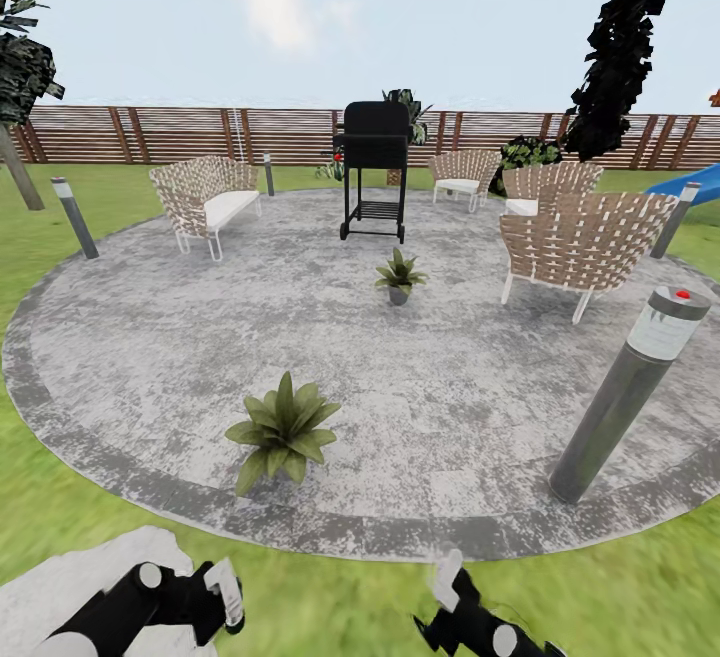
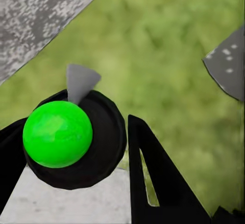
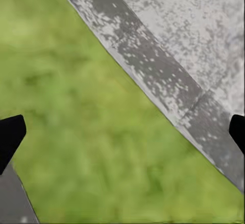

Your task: Pick up the pesticide atomizer in the garden and spray insectifuge to fully cover both potted plants in the garden.

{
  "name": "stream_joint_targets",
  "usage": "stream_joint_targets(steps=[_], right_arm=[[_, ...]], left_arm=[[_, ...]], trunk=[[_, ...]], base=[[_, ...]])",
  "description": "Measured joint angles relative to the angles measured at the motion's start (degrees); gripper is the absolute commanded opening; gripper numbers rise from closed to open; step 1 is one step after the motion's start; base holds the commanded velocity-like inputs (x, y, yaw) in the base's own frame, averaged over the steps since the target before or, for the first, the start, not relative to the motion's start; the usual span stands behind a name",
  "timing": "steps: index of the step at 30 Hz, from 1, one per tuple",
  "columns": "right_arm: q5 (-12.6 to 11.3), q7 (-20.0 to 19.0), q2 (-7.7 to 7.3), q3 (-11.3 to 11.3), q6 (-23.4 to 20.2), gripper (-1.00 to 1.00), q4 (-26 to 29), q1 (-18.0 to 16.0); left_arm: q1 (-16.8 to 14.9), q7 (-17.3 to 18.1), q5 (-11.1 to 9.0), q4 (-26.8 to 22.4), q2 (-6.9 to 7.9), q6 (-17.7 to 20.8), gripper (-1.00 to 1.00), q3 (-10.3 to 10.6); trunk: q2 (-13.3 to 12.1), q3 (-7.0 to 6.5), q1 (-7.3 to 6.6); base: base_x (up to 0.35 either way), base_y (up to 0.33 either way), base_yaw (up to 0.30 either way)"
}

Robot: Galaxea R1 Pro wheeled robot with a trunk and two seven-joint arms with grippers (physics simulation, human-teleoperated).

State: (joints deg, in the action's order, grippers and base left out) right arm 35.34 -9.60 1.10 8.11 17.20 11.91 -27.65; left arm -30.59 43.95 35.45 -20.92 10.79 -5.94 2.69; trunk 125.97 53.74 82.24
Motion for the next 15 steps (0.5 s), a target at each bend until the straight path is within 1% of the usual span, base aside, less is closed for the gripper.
stream_joint_targets(steps=[1, 2, 3, 5, 6, 7, 8, 9, 10, 11, 15], right_arm=[[-0.94, 4.20, 0.01, -0.37, 3.51, 1.00, -2.98, 0.00], [-2.40, 8.30, -0.01, -0.50, 6.86, 1.00, -5.57, 0.00], [-4.31, 11.36, -0.05, -0.53, 9.47, 1.00, -7.29, 0.01], [-7.85, 16.39, -0.08, -0.55, 12.80, 1.00, -9.08, 0.16], [-9.98, 19.28, -0.11, -0.57, 13.95, 1.00, -9.69, 0.66], [-10.68, 20.00, -0.12, -0.51, 14.23, 1.00, -9.83, 0.85], [-12.22, 21.24, -0.16, -0.53, 14.70, 1.00, -10.08, 1.38], [-12.92, 21.75, -0.28, -0.51, 14.89, 1.00, -10.18, 1.79], [-13.40, 22.07, -0.42, -0.51, 15.04, 1.00, -10.24, 2.24], [-14.03, 22.39, -0.56, -0.51, 15.37, 1.00, -10.31, 2.94], [-15.71, 22.63, -0.72, -0.49, 16.28, 1.00, -10.34, 3.54]], left_arm=[[0.01, -0.07, -1.15, 0.05, -0.10, 0.41, -1.00, 0.04], [0.02, -0.08, -1.86, 0.20, -0.19, 1.19, -1.00, 0.05], [0.02, -0.11, -2.29, 0.37, -0.28, 2.19, -1.00, 0.04], [0.02, -0.20, -2.62, 0.69, -0.38, 5.01, -1.00, 0.06], [0.02, -0.33, -2.64, 0.81, -0.46, 7.30, -1.00, 0.08], [0.01, -0.37, -2.70, 0.84, -0.48, 8.10, -1.00, 0.06], [0.01, -0.42, -2.65, 0.85, -0.50, 9.42, -1.00, 0.06], [0.01, -0.44, -2.57, 0.86, -0.52, 11.16, -1.00, 0.04], [0.01, -0.41, -2.59, 0.86, -0.53, 12.32, -1.00, -0.02], [0.01, -0.37, -2.57, 0.86, -0.55, 14.66, -1.00, -0.15], [0.01, -0.27, -2.46, 0.58, -0.70, 20.66, -1.00, 0.00]], trunk=[[0.00, 0.00, 0.00], [0.00, 0.00, 0.00], [0.00, 0.00, 0.00], [0.00, -0.01, 0.00], [0.00, 0.00, 0.00], [0.00, -0.01, 0.00], [0.00, -0.01, 0.00], [0.00, -0.01, 0.00], [0.00, -0.01, 0.00], [0.00, 0.00, 0.00], [0.00, -0.01, 0.00]], base=[[0.000, 0.000, 0.000], [0.000, 0.000, 0.000], [0.000, 0.000, 0.000], [0.000, 0.000, 0.000], [0.000, 0.000, 0.000], [0.000, 0.000, 0.000], [0.000, 0.000, 0.000], [0.000, 0.000, 0.000], [0.000, 0.000, 0.000], [0.000, 0.000, 0.000], [0.000, 0.000, 0.000]])
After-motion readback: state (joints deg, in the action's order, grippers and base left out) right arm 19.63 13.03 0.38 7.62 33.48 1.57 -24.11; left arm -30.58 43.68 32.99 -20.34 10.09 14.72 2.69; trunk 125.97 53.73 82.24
